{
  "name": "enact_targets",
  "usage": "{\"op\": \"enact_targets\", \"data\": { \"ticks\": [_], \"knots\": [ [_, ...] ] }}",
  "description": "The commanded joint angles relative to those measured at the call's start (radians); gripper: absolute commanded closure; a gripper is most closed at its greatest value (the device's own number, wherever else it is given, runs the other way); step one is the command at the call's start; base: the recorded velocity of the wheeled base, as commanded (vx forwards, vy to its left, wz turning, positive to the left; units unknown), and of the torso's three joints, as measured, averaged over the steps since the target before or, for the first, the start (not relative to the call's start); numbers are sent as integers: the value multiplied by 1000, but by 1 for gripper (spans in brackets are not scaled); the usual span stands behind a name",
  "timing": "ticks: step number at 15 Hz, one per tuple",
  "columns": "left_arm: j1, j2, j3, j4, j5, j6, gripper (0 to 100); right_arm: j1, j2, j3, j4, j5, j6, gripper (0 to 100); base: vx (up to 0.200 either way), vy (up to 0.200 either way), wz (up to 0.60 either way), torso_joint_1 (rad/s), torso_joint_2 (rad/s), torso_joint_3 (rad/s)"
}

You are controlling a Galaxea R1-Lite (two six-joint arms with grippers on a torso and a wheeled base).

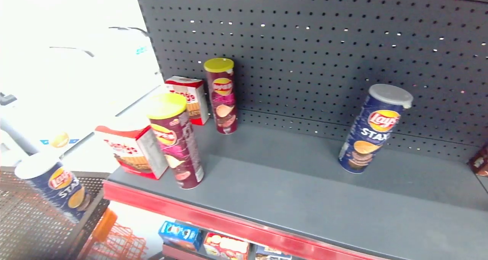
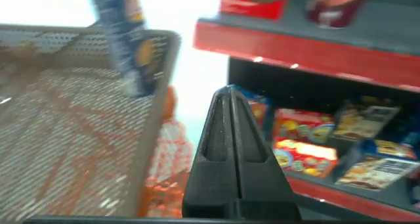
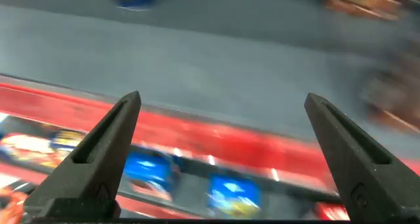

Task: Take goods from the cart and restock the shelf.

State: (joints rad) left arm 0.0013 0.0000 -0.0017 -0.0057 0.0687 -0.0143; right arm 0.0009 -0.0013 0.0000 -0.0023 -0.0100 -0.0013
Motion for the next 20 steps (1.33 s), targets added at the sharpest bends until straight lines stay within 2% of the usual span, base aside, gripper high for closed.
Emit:
{"op": "enact_targets", "data": {
  "ticks": [1, 2, 12, 14, 16, 20],
  "knots": [
    [0, 0, 0, 0, 0, -1, 100, 1, 1, 0, -1, -1, 0, 0, 0, 0, 600, 2, 2, 2],
    [0, 0, 0, 0, 0, -1, 100, 1, 1, 0, -1, 1, 0, 0, 0, 0, 600, 7, 2, 2],
    [-1, 0, -1, 0, -20, 2, 100, 1, 1, 0, -2, -1, 3, 0, 0, 0, 0, 0, 0, 0],
    [0, 0, 0, 0, -6, 0, 100, 1, 1, 0, -1, -1, 3, 0, 0, 0, 0, 0, 0, 0],
    [2, 0, -4, 0, 39, 25, 100, 1, 1, 0, -2, -1, 3, 0, 0, 0, 0, 0, 0, 0],
    [17, 34, -3, -5, 36, 54, 100, 1, 1, 0, -2, -1, 3, 0, 0, 0, 0, 0, 0, 0]
  ]
}}
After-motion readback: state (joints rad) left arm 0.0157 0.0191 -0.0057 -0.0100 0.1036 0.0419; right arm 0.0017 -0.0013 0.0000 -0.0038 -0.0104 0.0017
